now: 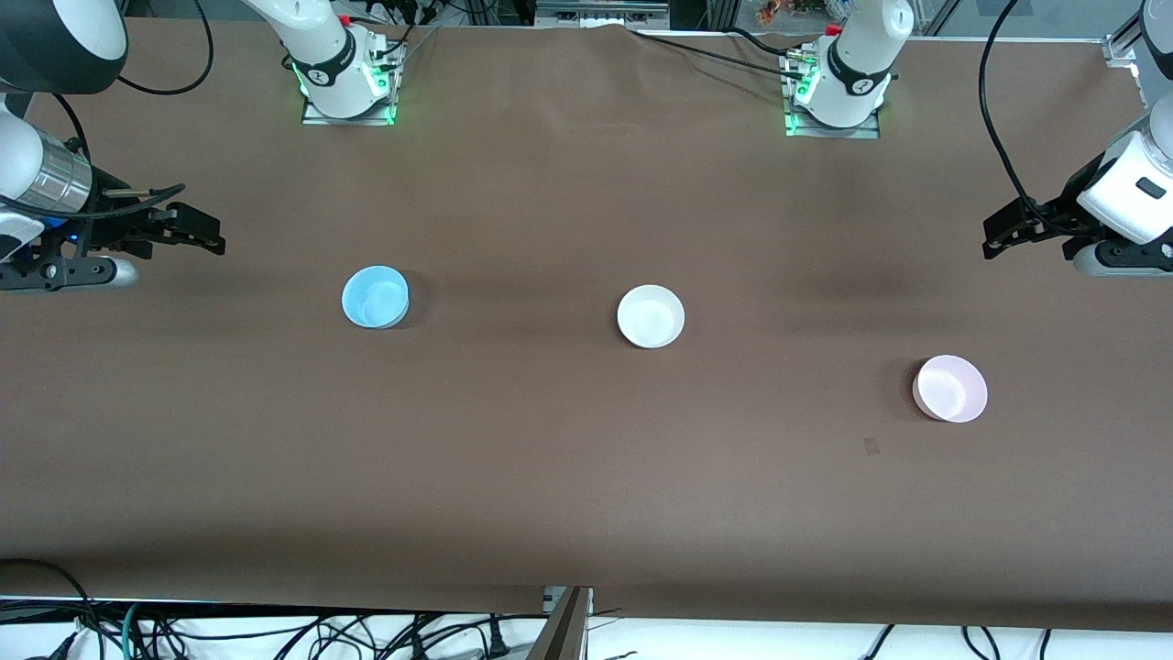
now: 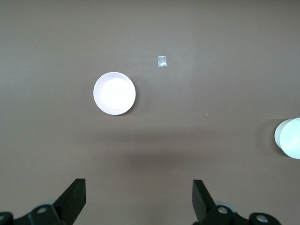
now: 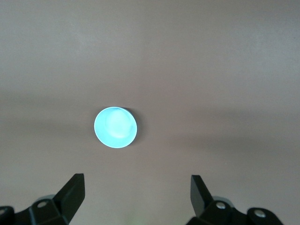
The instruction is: Stack pink and blue bowls on white bowl
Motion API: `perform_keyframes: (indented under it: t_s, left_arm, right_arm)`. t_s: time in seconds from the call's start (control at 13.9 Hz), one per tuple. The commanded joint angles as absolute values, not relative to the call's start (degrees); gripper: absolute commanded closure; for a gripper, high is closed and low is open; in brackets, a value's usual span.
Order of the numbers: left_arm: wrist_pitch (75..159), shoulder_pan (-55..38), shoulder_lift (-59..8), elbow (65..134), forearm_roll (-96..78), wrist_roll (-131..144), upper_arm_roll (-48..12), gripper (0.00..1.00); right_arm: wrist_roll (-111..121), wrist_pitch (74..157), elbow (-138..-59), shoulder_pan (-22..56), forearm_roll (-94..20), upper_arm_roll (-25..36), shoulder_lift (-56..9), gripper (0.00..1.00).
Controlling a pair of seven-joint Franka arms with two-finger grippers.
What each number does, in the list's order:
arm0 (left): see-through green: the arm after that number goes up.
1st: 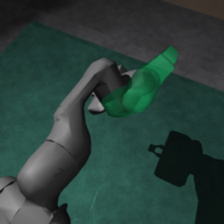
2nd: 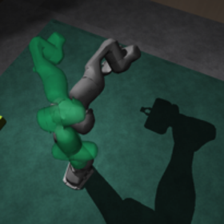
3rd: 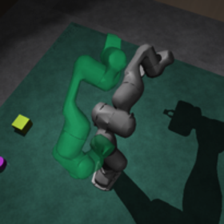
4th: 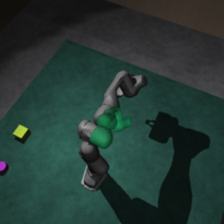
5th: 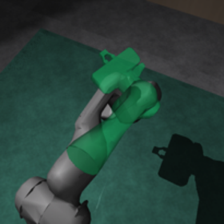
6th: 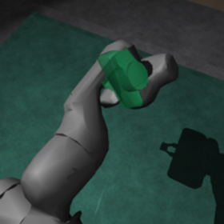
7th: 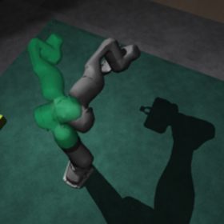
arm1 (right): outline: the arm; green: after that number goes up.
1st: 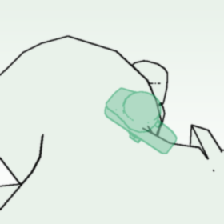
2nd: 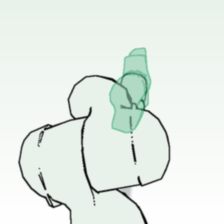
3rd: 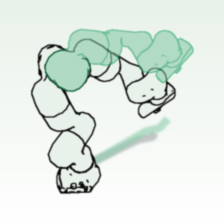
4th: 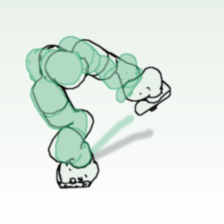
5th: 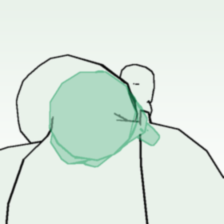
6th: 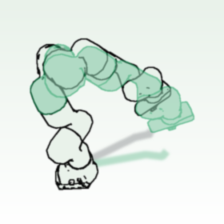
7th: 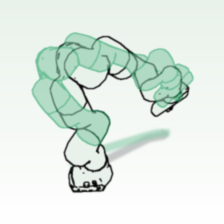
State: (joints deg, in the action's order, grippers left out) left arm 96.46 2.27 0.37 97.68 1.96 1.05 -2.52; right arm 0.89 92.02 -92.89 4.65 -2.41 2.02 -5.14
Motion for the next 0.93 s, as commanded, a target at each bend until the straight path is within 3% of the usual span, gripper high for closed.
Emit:
perform_keyframes:
  t_s: [0.0,0.86]
  left_arm:
    - [95.19,2.64,-0.26,96.06,0.97,-0.26,-2.55,0.00]
    - [95.01,2.55,-0.26,96.06,0.97,-0.18,-2.64,0.00]
  right_arm:
    - [1.15,90.88,-91.58,4.48,-2.55,2.02,-5.45,0.00]
    - [1.58,90.70,-89.12,4.39,-2.81,2.02,-5.89,0.00]
